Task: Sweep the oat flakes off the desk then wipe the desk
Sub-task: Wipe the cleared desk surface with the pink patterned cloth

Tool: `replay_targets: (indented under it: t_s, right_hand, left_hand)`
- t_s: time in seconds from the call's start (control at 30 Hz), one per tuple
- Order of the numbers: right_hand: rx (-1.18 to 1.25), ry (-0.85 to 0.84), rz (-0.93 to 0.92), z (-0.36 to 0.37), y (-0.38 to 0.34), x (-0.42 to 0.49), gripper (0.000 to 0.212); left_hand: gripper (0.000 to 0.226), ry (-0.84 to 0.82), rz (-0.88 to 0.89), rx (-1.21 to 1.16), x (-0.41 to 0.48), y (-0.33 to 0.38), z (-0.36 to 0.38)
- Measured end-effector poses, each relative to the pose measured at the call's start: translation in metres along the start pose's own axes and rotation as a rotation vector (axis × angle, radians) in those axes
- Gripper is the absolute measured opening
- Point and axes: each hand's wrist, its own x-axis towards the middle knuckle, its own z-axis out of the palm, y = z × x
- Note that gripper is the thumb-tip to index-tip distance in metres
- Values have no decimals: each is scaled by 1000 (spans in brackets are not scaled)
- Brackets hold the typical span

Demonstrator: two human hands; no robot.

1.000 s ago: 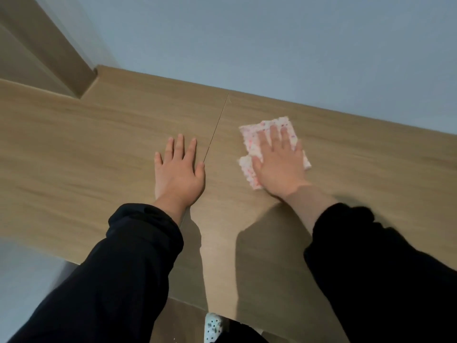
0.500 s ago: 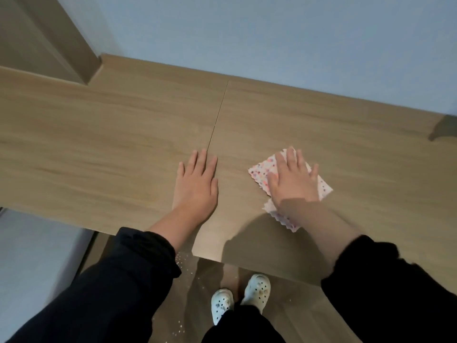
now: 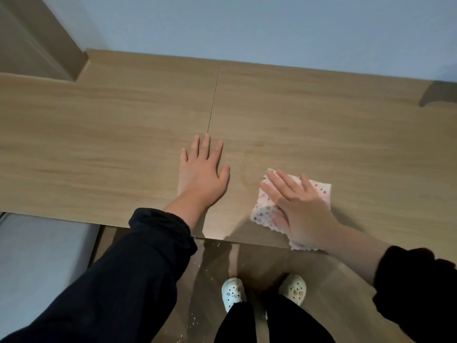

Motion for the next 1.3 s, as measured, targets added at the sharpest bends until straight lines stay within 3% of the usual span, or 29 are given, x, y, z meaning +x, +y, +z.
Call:
replay_targets:
  t_s: [0.13,0.2,0.27,0.33,0.4,0.47,0.53,0.6,0.67,0.73,0.9,1.0,1.13,1.23,1.3]
  right_hand:
    - [82,-19,488,-10,45,26,65]
    - [79,-13,601,-15,27,40,64]
    - [81,-29,501,-11,-9,39,67]
    - [105,35,276,-2,-34,21,67]
    - [121,108,98,2,-27,1,64]
    - [76,72,-18,3,-3,-14,64]
    - [37,35,26,3,31,-19,71]
    - [36,4,245,1,64,-10,78]
    - [56,71,422,-5,84,14,70]
    - [97,114,456,-16,89,54,63]
    - [100,103,206,-40,54,138,60]
    - [45,60,-90,-32,19,102,60]
    - [-13,-45,-449,-14,30,28,61]
    - [-63,-108,-383,-19,46,48,61]
    - [3,14,-247,-27,36,72,67]
  left_hand:
    - [68,-22,2,74,1,0,3]
    - [69,-17,0,79,1,0,3]
    - [69,-13,-3,81,2,0,2]
    - [69,-6,-10,79,2,1,3]
    - [68,-3,-8,85,1,1,3]
    - [68,-14,-5,110,1,2,4]
    - [66,-30,-9,133,2,2,4]
    - [63,-37,-13,127,3,2,4]
    - [59,-36,-18,109,3,2,4]
    - [58,-34,-24,105,3,2,4]
    - [57,-21,-36,88,3,1,4]
    - [56,-5,-33,62,3,1,3]
    - [56,10,-47,37,3,2,3]
    - [56,16,-55,54,2,5,3]
    - [56,15,-59,64,2,5,2]
